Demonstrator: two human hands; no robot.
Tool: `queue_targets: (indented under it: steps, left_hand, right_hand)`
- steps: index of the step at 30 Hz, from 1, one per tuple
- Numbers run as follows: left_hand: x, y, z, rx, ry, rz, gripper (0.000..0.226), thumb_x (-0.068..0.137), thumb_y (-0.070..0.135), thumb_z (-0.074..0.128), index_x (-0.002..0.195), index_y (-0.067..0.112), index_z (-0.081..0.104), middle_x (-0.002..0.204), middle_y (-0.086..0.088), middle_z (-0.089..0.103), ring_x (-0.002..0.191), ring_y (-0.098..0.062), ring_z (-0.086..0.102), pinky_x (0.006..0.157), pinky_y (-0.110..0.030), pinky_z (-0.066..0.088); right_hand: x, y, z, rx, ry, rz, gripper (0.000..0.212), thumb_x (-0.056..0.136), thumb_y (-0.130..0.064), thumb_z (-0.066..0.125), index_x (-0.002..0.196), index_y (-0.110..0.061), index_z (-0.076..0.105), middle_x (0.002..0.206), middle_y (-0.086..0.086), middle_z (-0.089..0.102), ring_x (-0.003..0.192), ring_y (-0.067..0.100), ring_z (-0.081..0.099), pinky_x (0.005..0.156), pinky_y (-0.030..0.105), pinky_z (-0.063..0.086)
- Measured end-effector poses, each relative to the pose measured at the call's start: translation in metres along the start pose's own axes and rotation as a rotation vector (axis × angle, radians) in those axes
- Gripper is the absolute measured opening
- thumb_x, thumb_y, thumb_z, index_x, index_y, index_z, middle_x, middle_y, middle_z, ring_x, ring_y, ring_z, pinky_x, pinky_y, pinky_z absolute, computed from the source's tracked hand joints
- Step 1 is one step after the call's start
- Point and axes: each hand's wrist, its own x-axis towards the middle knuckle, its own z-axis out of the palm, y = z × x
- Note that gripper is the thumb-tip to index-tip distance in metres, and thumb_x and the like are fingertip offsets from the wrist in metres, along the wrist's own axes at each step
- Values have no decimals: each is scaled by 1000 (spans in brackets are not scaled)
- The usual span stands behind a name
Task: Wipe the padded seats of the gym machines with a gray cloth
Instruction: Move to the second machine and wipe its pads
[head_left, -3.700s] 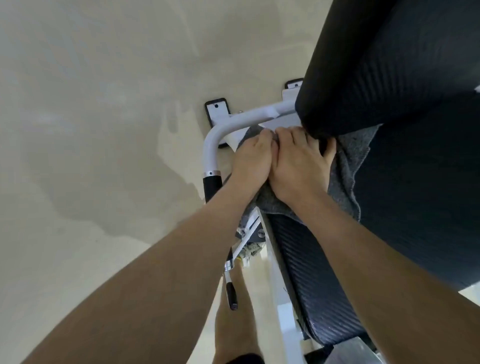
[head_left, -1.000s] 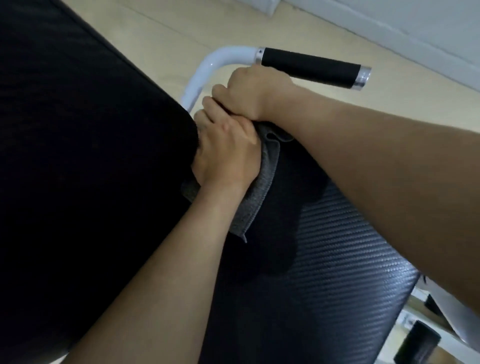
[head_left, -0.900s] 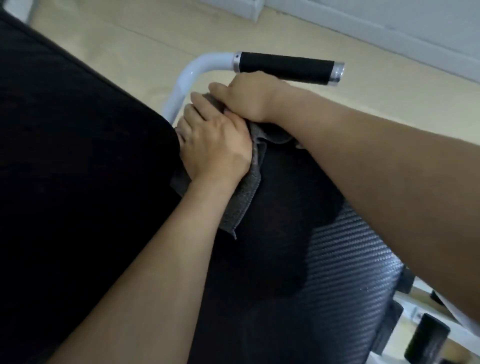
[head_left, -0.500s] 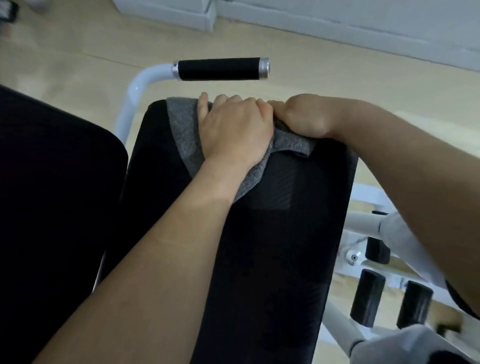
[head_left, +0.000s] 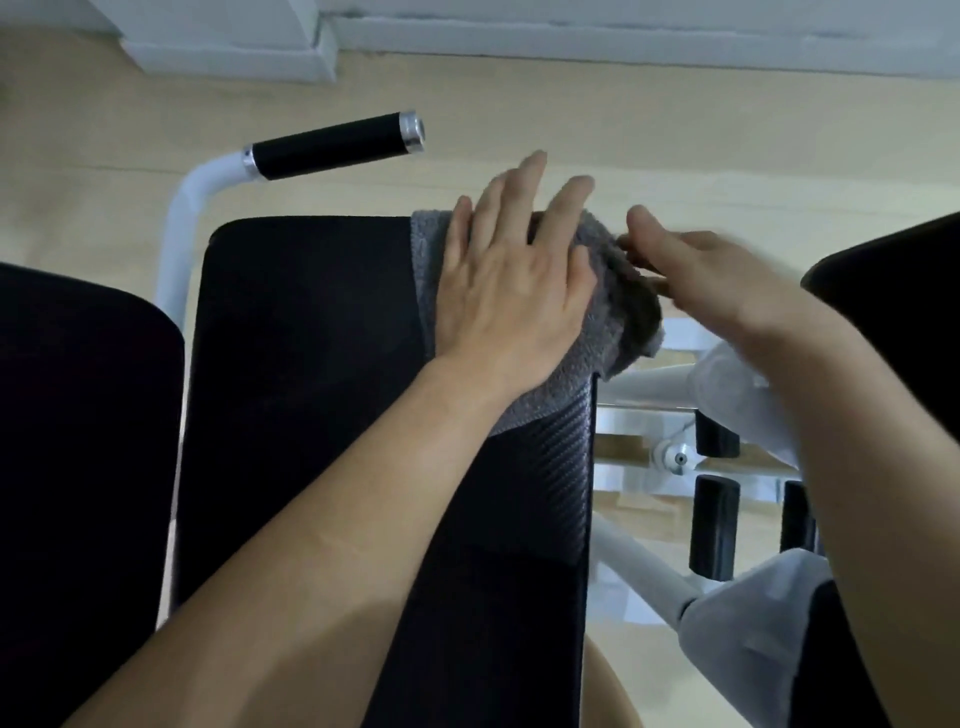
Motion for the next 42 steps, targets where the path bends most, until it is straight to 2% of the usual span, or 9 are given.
queue_targets:
  steps: [4,9,13,17,21,27,32,38,42]
  left_hand:
    - [-9,-16,2,120,-24,-144,58,96,44,22,148,17,27,155,-7,28,145,-22,17,119,-41,7]
    - [40,-5,0,185,-58,-190,48,96,41,22,102,20,64,106,-5,65,105,-28,55,97,-46,31]
    - [52,1,1,182,-86,-239,49,94,38,23,91,20,69,100,-5,67,99,-28,56,86,-43,32]
    - [29,14,8,215,7,-72,45,94,38,21,101,22,63,109,-1,63,107,-23,52,95,-41,30]
    - [-5,20,14,235,-6,101,51,93,36,22,138,28,45,152,1,35,142,-20,24,116,-47,10]
    - [-83,24,16,196,-60,285,44,94,32,27,126,28,56,158,4,21,147,-18,7,118,-45,4]
    - [-153,26,17,151,-36,303,43,96,32,25,125,26,57,157,6,24,147,-16,7,119,-42,3]
    - [-248,28,20,145,-57,319,52,97,34,17,145,25,35,159,7,17,147,-14,5,119,-41,2]
    - [-302,29,18,97,-79,297,56,96,34,11,150,24,23,160,6,14,147,-13,5,119,-41,3]
  right_hand:
    - [17,1,49,564,-60,46,56,85,-63,44,114,-21,65,115,2,69,105,17,66,100,41,47]
    - [44,-25,52,572,159,51,31,89,-38,48,71,-20,67,93,5,70,95,23,65,96,47,47]
    - [39,-16,59,514,230,24,38,96,-33,38,77,-18,67,100,15,70,99,28,63,96,48,45]
    - [10,-8,72,544,332,-17,47,102,-37,23,110,-17,64,119,8,66,110,18,59,99,35,43]
    - [-30,13,97,507,356,2,41,102,-31,31,132,-12,51,132,8,58,119,17,53,99,29,40]
    - [-92,52,139,633,402,34,34,102,-25,32,118,-12,58,110,-1,62,101,14,56,85,13,43]
    - [-144,84,172,602,406,-51,34,103,-30,31,113,-14,59,113,5,65,108,16,58,93,30,46]
    - [-212,129,219,446,447,-179,38,105,-19,23,134,-13,46,119,-15,50,101,-11,44,73,-10,28]
    - [-244,149,249,585,471,-177,35,104,-29,25,116,-21,57,108,-14,63,100,-11,57,95,14,41]
